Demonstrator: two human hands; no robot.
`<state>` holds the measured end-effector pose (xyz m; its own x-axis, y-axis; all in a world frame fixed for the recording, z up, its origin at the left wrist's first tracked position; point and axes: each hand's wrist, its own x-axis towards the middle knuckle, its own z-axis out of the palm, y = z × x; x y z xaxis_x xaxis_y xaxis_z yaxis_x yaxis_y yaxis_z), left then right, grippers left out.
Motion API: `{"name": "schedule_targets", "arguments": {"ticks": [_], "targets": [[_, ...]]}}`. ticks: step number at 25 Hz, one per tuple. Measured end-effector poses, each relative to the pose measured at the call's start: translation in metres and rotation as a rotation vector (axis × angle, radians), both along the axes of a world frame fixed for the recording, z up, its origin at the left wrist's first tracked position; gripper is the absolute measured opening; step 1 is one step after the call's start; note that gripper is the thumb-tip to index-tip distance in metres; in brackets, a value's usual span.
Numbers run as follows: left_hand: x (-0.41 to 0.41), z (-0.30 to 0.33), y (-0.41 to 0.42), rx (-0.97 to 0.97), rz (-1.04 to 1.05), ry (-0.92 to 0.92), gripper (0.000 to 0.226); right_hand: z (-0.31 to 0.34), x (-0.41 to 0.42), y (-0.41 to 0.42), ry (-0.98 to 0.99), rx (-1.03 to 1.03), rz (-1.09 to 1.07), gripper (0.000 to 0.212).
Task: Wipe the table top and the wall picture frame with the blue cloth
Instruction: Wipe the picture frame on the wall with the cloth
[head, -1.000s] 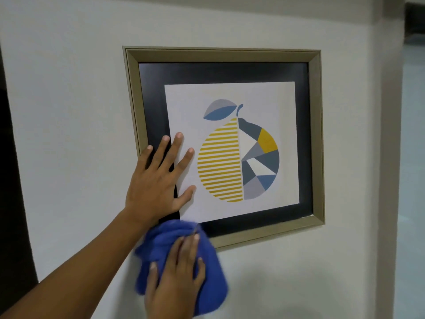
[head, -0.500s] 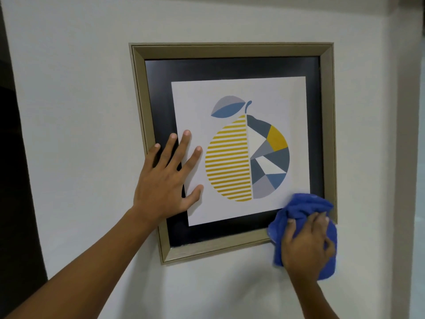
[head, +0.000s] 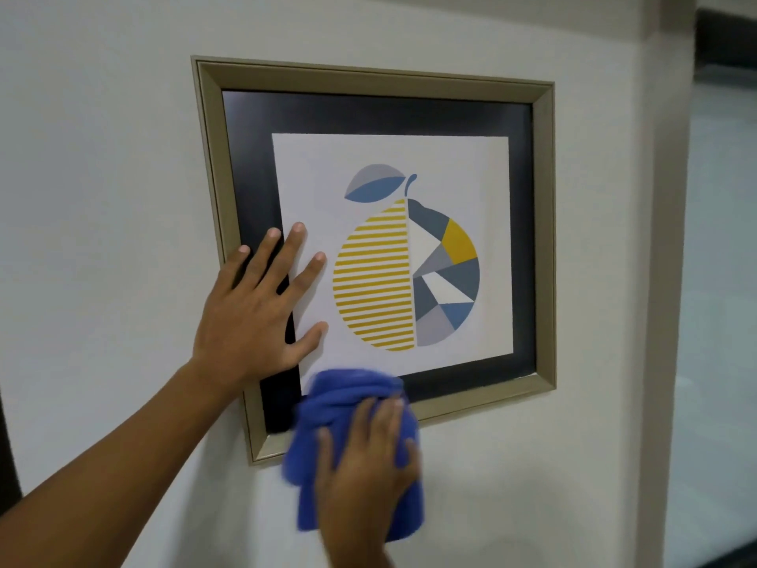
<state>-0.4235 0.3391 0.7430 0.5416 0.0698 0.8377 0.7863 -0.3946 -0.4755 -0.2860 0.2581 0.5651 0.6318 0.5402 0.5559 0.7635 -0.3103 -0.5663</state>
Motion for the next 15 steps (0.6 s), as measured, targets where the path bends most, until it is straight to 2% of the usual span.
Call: {"name": "schedule_targets", "arguments": {"ticks": [1, 3, 5, 7, 9, 12, 14, 15], "targets": [[0.0, 0.0, 0.0, 0.001, -0.005, 0.002, 0.087, 0.006, 0.02, -0.008, -0.043, 0.139, -0.056, 0.062], [-0.001, 0.001, -0.001, 0.011, 0.0, 0.002, 0.087, 0.026, 0.086, -0.034, 0.02, 0.104, -0.199, 0.048], [0.001, 0.001, -0.002, 0.01, 0.014, 0.007, 0.087, 0.042, 0.15, -0.06, 0.085, 0.176, -0.355, 0.023], [0.002, 0.001, -0.003, 0.003, 0.03, 0.001, 0.087, 0.047, 0.157, -0.064, 0.102, 0.137, -0.391, 0.015], [0.003, 0.001, -0.003, -0.001, 0.041, 0.012, 0.087, 0.043, 0.127, -0.052, 0.059, 0.106, -0.378, 0.019], [0.005, 0.0, -0.002, -0.01, 0.041, 0.002, 0.088, 0.037, 0.061, -0.024, 0.029, -0.112, -0.302, 0.049], [0.005, 0.0, -0.002, -0.016, 0.04, 0.006, 0.088, 0.025, -0.009, -0.005, -0.008, -0.232, -0.133, 0.067], [0.004, 0.0, -0.002, -0.017, 0.041, 0.007, 0.088, 0.019, -0.044, 0.004, -0.051, -0.222, -0.044, 0.071]]}}
